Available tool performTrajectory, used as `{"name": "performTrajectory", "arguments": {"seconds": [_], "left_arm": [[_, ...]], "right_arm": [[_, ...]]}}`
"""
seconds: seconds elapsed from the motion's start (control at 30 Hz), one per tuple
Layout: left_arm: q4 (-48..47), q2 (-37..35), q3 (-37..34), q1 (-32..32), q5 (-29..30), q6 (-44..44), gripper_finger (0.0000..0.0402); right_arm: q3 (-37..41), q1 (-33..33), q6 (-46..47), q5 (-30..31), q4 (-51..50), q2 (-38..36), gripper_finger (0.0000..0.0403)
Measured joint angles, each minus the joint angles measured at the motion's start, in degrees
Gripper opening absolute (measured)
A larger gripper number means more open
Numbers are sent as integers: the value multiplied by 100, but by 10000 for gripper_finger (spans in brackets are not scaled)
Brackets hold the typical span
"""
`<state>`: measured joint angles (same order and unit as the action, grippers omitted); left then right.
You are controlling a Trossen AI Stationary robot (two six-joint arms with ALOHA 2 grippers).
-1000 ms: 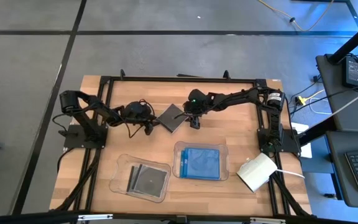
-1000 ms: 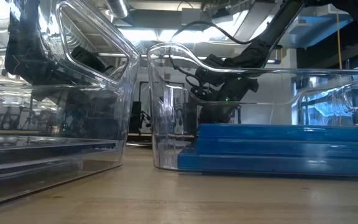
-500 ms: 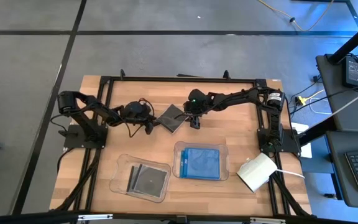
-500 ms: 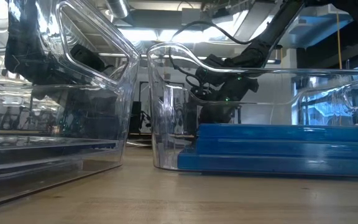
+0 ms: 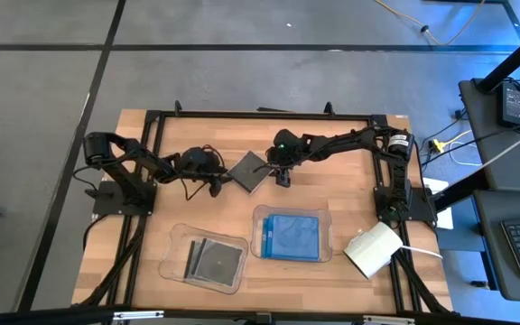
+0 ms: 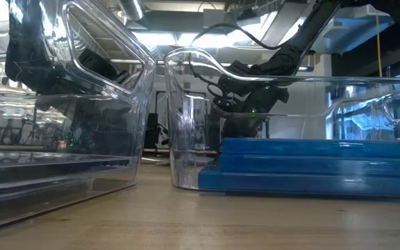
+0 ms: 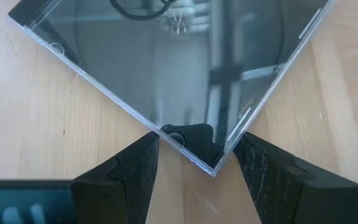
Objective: Pick & place jewel cases by type
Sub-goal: Put the black CD case into the left transparent bin
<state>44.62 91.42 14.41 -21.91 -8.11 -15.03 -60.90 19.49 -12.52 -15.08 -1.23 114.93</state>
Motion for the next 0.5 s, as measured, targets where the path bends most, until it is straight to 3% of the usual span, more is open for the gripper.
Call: {"name": "performTrajectory", "arguments": {"seconds": [0.5], "left_arm": [[-9, -9, -7, 7, -472, 1455, 184]], "right_arm": [[0, 0, -159, -3, 4, 0, 219]]}}
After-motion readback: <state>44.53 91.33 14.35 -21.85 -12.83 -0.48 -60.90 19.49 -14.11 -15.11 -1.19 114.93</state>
